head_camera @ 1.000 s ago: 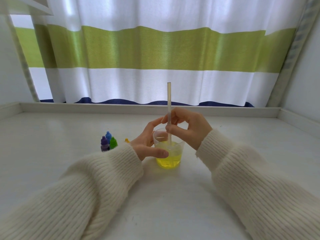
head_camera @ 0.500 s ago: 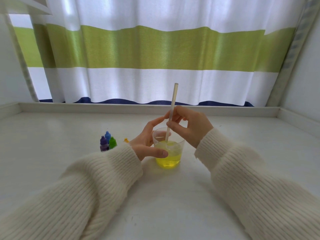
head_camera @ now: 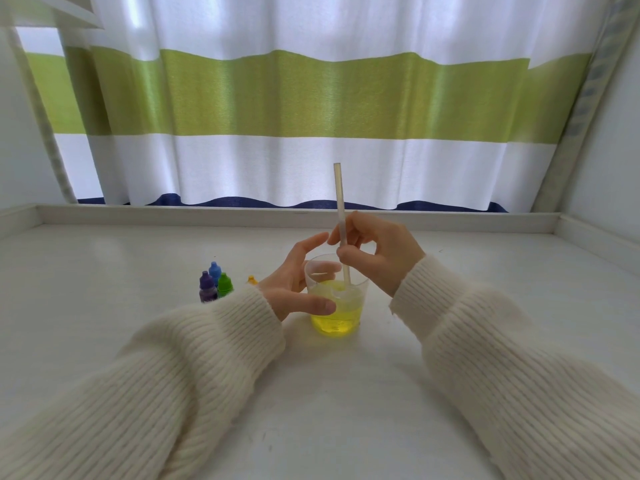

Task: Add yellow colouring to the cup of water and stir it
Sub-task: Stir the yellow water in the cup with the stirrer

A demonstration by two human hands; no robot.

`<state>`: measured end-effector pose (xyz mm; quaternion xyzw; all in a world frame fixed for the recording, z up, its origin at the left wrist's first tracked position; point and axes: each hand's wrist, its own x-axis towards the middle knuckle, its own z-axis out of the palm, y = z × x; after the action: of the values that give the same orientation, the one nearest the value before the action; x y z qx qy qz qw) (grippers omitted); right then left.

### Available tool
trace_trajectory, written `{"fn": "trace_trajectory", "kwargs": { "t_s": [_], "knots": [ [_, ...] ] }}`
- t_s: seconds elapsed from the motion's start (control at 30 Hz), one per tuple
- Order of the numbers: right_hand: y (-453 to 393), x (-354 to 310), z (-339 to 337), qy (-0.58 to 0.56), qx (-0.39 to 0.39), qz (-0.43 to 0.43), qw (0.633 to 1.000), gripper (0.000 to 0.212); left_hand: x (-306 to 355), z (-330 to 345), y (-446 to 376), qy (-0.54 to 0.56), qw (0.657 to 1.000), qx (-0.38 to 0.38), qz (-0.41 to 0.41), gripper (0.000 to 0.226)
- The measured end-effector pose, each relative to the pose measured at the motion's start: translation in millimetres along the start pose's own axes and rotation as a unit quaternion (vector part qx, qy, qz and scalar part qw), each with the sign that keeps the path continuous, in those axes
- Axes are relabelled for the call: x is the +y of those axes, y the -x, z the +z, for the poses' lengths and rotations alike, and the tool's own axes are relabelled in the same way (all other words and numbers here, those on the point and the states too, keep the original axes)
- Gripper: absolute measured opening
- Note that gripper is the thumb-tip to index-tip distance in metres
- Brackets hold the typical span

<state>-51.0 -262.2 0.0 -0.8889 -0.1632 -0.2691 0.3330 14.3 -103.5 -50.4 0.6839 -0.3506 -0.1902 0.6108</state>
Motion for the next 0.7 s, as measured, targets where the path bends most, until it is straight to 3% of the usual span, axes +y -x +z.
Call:
{"fn": "trace_trajectory", "kwargs": {
  "t_s": [0.23, 0.7],
  "knots": [
    [-1, 0, 4, -0.043, -0.012, -0.006, 0.999, 0.01, -4, -4, -2, -0.024, 0.999, -0.022, 0.013, 0.089],
    [-4, 8, 5, 0.052, 0.018, -0.019, 0.998, 0.012, 2, 1, -1, -0.015, 1.0, -0.002, -0.008, 0.09]
  ]
}}
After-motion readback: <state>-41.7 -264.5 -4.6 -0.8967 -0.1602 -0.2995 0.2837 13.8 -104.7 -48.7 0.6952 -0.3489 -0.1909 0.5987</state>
